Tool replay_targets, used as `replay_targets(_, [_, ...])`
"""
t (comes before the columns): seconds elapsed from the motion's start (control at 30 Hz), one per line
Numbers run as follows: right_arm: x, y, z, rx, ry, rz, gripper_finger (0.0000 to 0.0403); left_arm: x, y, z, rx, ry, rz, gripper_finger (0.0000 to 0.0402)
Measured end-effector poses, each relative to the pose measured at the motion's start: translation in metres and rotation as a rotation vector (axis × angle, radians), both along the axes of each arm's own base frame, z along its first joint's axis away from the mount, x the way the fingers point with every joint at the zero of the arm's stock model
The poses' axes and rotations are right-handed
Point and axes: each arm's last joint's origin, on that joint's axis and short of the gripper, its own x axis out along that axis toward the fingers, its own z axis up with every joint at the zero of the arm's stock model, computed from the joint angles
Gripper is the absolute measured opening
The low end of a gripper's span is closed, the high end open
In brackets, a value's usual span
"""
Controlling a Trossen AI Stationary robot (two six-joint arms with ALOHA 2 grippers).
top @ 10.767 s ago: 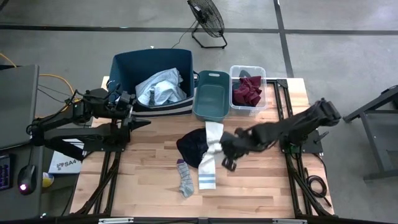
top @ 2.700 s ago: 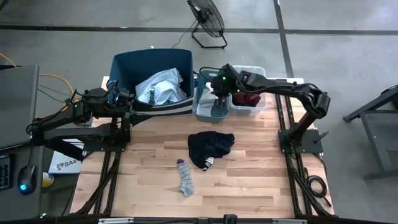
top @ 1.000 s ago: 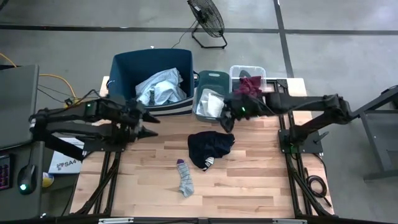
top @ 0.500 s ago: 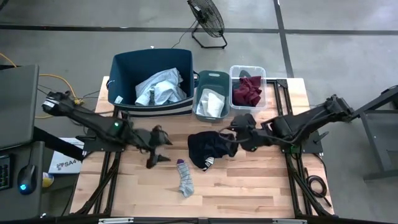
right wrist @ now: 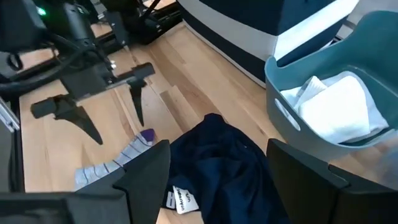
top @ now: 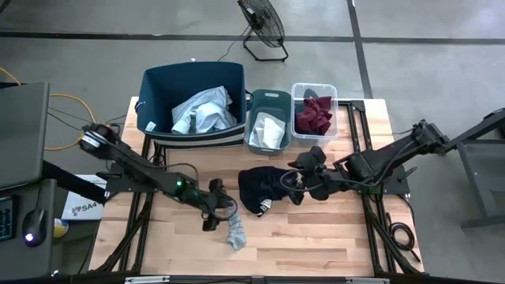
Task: Pick & Place Cloths
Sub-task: Put the gray sock into the blue bin
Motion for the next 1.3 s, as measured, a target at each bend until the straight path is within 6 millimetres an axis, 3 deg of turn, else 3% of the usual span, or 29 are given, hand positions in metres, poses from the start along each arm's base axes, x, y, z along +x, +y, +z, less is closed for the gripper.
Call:
replay_targets(0.23, [-0.006, 0.004, -0.003, -0.06, 0.069, 0.058, 0.0259, 0.014, -0.006, -0.032, 0.029, 0.052, 0.037, 0.0351])
replay_targets(0.43, [-0.014, 0.011, -0.007, -0.09, 0.128, 0.095, 0.0259, 0.017, -0.006, -0.049, 0.027, 0.099, 0.135, 0.035])
replay_targets(0.57, [-0.016, 0.015, -0.007, -0.094, 0.132, 0.11, 0.0259, 0.018, -0.006, -0.056, 0.033, 0.113, 0.16, 0.033])
replay_targets(0.83, [-0.016, 0.015, -0.007, -0.11, 0.136, 0.123, 0.0259, 0.019, -0.005, -0.06, 0.007, 0.116, 0.231, 0.0214])
replay_targets(1.1, [-0.014, 0.017, -0.006, -0.083, 0.113, 0.13, 0.0259, 0.018, -0.006, -0.052, -0.04, 0.109, 0.203, 0.0018])
replay_targets(1.3, [-0.008, 0.02, -0.004, -0.052, 0.053, 0.131, 0.0259, 0.017, -0.006, -0.038, -0.07, 0.059, 0.199, 0.0006])
